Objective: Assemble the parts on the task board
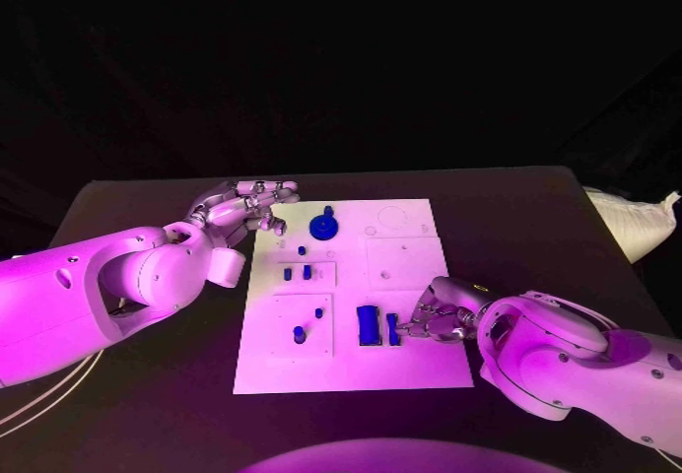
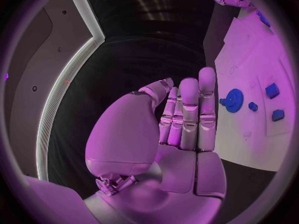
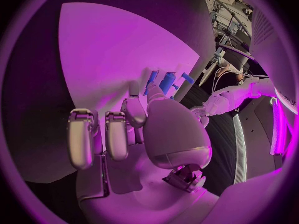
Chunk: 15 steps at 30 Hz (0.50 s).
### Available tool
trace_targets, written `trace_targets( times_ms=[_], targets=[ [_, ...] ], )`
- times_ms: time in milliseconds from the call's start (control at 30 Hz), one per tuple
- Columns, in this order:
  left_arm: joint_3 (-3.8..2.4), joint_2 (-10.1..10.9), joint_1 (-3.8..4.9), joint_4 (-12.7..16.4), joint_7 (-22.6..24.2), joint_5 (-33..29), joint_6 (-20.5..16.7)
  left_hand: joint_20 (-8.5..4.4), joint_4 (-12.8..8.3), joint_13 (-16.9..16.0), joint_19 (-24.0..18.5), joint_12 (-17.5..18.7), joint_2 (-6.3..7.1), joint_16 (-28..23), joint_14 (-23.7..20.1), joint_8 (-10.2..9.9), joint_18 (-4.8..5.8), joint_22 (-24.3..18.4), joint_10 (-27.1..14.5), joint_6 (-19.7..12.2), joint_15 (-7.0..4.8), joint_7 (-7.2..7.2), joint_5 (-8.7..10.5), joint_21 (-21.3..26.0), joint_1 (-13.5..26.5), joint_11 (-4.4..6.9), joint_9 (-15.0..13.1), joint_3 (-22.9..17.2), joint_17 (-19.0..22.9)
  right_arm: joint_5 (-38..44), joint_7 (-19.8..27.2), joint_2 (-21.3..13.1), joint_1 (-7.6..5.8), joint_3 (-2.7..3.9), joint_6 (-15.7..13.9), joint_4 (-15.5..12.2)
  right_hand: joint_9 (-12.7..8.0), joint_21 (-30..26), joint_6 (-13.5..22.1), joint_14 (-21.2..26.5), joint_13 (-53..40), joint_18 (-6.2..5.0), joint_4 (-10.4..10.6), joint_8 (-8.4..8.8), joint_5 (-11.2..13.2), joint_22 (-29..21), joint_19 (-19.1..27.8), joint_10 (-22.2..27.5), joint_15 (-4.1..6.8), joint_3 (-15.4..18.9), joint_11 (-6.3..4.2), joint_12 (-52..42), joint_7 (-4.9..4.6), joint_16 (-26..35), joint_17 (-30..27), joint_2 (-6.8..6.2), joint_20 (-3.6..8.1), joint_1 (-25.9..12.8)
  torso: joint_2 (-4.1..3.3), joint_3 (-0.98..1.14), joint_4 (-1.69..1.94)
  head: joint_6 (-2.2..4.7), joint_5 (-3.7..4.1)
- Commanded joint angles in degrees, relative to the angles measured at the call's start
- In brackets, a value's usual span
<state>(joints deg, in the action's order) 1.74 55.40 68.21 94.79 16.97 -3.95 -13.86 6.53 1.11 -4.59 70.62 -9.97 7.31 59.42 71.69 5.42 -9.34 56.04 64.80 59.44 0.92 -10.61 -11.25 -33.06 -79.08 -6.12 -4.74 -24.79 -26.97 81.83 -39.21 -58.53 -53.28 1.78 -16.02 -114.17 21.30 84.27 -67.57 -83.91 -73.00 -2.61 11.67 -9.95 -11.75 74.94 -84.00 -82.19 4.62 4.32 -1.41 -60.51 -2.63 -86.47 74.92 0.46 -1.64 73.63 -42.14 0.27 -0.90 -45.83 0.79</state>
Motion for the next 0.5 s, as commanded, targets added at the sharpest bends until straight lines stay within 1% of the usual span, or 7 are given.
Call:
trace_targets(
  times_ms=[33, 200, 300, 433, 500],
  targets=[
    [-0.03, -0.2, -0.01, 0.0, 0.3, 0.2, 1.1, 0.16, 0.1, 0.1, -0.4, -0.1, -0.35, -0.3, -0.3, 0.4, -0.91, -0.1, -0.3, -0.4, 0.09, 0.14, -0.01, 0.2, 0.0, 0.01, 0.1, 0.3, 0.1, 2.2, 0.5, 0.9, 0.12, -0.08, 0.4, 0.8, -0.1, 0.3, 0.2, -5.0, -0.2, 0.9, 0.3, -0.21, -0.6, 9.2, -2.3, -0.5, 0.36, 0.3, -0.04, -0.6, -0.17, -0.4, 9.4, 0.55, 0.24, 0.0, -0.04, 0.03, 0.12, 0.16, 0.15],
    [-0.03, -0.1, -0.01, 0.0, 0.3, 0.2, 1.1, 0.16, 0.1, 0.1, -0.4, -0.1, -0.35, -0.3, -0.3, 0.4, -0.91, -0.1, -0.3, -0.4, 0.09, 0.14, -0.01, 0.2, 0.0, 0.01, 0.1, 0.3, 0.1, 2.2, 0.4, 2.0, 0.38, -0.09, 1.0, 1.7, -0.1, 0.4, 0.1, -5.0, -0.3, 0.91, 0.6, -0.25, -0.8, 9.3, -2.3, -0.6, 0.36, 0.4, -0.04, -0.8, -0.16, -0.4, 9.5, 0.71, 0.24, -0.2, -0.1, 0.05, 0.11, 0.1, -0.01],
    [-0.03, -0.1, -0.01, 0.0, 0.3, 0.2, 1.1, 0.16, 0.1, 0.1, -0.4, -0.1, -0.35, -0.3, -0.3, 0.4, -0.91, -0.1, -0.3, -0.4, 0.09, 0.14, -0.01, 0.2, 0.0, 0.01, 0.1, 0.3, 0.1, 2.7, 0.1, 2.4, 0.59, -0.1, 2.2, 2.1, -0.1, 0.3, 0.1, -5.0, -0.4, 0.91, 0.5, -0.31, -0.6, 9.3, -2.3, -0.6, 0.38, 0.7, -0.09, -0.9, -0.1, -0.4, 9.4, 0.49, 0.24, -0.1, -0.11, 0.06, 0.04, 0.05, -0.08],
    [-0.03, -0.1, -0.01, 0.0, 0.2, 0.2, 1.1, 0.16, 0.1, 0.1, -0.4, -0.1, -0.35, -0.3, -0.3, 0.4, -0.91, -0.1, -0.3, -0.4, 0.09, 0.14, -0.01, 0.2, 0.0, 0.01, 0.1, 0.3, 0.1, 4.0, -0.3, 2.6, 0.76, -0.1, 3.8, 2.4, 0.0, 0.4, 0.0, -5.0, -0.6, 0.92, -0.5, -0.44, 0.1, 9.3, -2.3, -0.7, 0.51, 0.7, -0.25, -1.1, 0.08, -0.5, 9.6, 0.14, 0.3, 1.6, -0.1, 0.07, 0.0, 0.01, -0.12],
    [-0.03, -0.1, -0.01, 0.1, 0.2, 0.2, 1.1, 0.16, 0.1, 0.1, -0.4, -0.1, -0.35, -0.3, -0.3, 0.4, -0.91, -0.1, -0.3, -0.4, 0.09, 0.14, -0.01, 0.2, 0.0, 0.01, 0.1, 0.3, 0.1, 4.6, -0.5, 2.6, 0.79, -0.1, 4.4, 2.5, 0.1, 0.4, -0.1, -5.0, -0.7, 0.92, -1.0, -0.52, 1.0, 9.3, -2.3, -0.8, 0.56, 0.6, -0.31, -1.2, 0.14, -0.5, 9.7, 0.12, 0.35, 2.5, -0.11, 0.07, 0.01, -0.01, -0.11]
  ],
)
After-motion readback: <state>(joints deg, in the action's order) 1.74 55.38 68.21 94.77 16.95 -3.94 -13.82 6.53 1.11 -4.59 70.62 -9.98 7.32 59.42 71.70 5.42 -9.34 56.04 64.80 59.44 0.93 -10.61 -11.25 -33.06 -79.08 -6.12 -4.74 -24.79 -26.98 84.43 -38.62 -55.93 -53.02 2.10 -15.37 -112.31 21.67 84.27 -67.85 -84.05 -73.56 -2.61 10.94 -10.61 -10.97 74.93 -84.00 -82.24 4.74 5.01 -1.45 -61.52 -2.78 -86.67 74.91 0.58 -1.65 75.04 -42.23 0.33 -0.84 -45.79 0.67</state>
